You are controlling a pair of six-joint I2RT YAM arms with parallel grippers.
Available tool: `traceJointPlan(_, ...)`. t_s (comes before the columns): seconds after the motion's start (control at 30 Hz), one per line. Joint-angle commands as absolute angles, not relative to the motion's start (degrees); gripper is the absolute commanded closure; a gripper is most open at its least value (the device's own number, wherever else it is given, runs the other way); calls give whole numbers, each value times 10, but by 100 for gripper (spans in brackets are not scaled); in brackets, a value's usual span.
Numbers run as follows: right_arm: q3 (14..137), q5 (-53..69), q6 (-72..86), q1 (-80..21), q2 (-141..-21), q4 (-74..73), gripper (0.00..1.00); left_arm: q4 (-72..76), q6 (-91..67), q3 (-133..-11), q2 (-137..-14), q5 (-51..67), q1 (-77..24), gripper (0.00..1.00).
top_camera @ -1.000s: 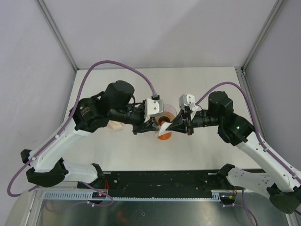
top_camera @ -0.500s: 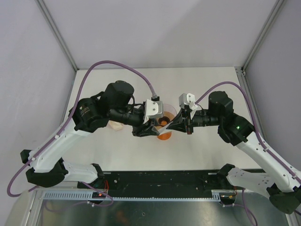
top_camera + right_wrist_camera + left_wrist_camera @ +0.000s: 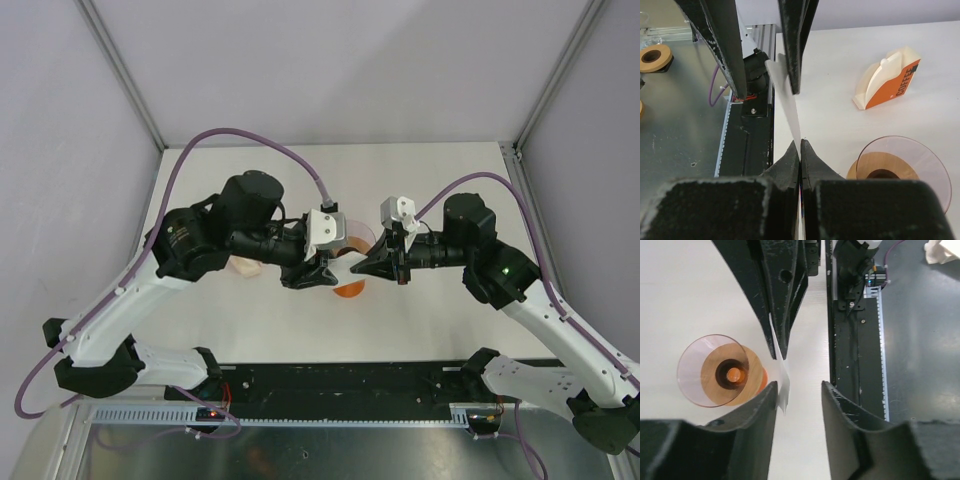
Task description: Place the coffee filter in the dripper
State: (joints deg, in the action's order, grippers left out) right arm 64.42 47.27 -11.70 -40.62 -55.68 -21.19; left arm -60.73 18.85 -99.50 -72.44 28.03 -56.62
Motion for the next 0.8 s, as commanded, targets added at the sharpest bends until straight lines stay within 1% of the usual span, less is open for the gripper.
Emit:
traceJointPlan(0.0, 668, 488, -132, -402, -554, -220, 100, -617, 252, -1030, -703, 237, -563, 51)
traceJointPlan(0.1, 668, 504, -140, -402, -556, -230, 100, -632, 284, -1033, -693, 257, -545, 43)
traceJointPlan(0.17, 668, 508, -143, -402, -559, -234, 100, -648, 293, -1038, -694, 292, -540, 39)
traceJointPlan(0.23, 668, 512, -145, -402, -560, -236, 100, -659, 298, -1042, -696, 313, -539, 38)
traceJointPlan(0.27, 668, 514, -145, -402, -560, -236, 100, -662, 300, -1044, -696, 315, -539, 39)
traceJointPlan(0.4, 668, 517, -147, -403, -555, -240, 100, -663, 305, -1047, -701, 310, -533, 48)
traceJointPlan(0.47, 668, 518, -146, -403, -553, -239, 100, -663, 299, -1050, -707, 315, -533, 53)
traceJointPlan(0.57, 668, 520, -146, -404, -551, -239, 100, -663, 291, -1055, -717, 326, -532, 64)
traceJointPlan(0.77, 668, 519, -149, -407, -548, -243, 100, -663, 275, -1058, -731, 341, -532, 70)
